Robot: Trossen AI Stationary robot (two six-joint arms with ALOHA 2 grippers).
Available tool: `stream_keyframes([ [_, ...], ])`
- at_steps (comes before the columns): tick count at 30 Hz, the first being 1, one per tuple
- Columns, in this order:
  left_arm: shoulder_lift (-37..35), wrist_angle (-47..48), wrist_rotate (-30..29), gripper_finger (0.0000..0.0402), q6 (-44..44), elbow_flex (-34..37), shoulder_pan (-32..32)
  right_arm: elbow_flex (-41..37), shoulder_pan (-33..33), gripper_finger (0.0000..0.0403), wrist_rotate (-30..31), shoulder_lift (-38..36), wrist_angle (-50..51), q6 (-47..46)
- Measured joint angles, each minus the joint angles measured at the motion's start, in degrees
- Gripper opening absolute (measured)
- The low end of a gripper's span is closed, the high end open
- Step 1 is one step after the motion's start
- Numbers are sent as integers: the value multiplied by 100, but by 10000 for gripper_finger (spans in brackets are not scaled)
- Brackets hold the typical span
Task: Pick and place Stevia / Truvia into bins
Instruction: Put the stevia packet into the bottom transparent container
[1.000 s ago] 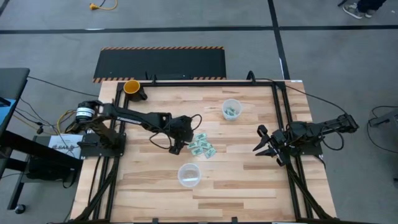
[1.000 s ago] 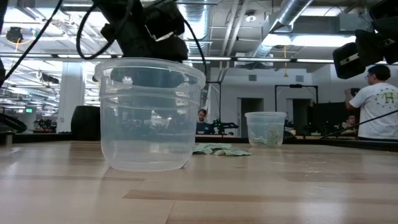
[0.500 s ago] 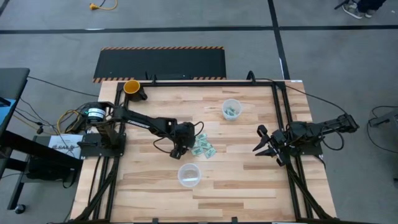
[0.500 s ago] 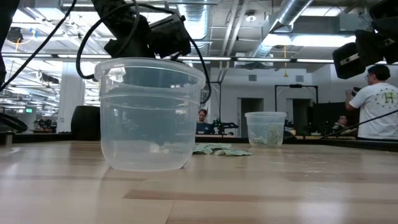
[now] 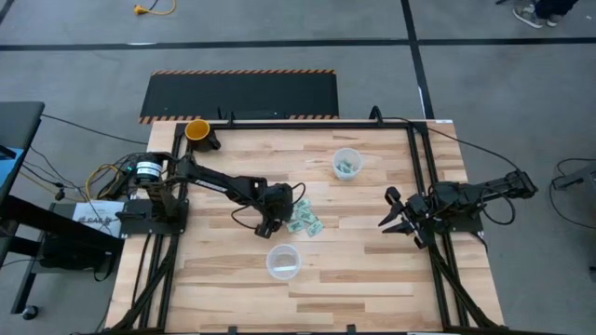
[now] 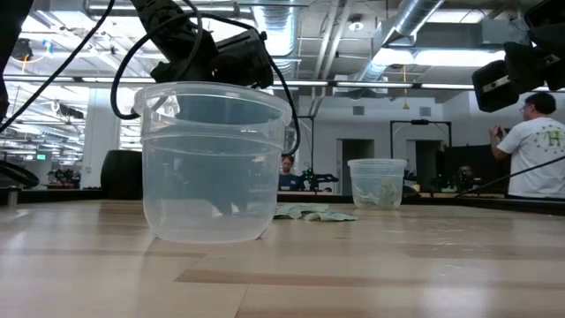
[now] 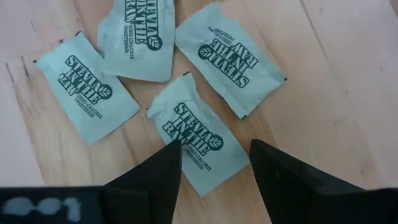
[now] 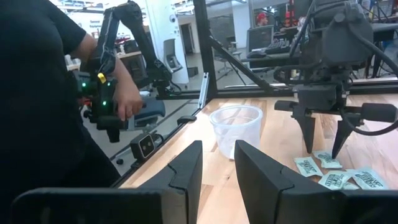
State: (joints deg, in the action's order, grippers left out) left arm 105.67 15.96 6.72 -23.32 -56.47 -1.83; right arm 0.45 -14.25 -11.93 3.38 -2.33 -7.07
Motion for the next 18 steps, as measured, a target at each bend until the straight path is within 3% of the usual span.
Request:
stream_keyframes([
  [7,4,296,40,159,41,-7,-17,0,1,87,0,0,0,0],
  [15,7,624,348,42,104,-17,-203,0,1,87,0,0,0,0],
  [18,-24,1185,351,8,117,-173,-306,0,1,87,0,0,0,0],
])
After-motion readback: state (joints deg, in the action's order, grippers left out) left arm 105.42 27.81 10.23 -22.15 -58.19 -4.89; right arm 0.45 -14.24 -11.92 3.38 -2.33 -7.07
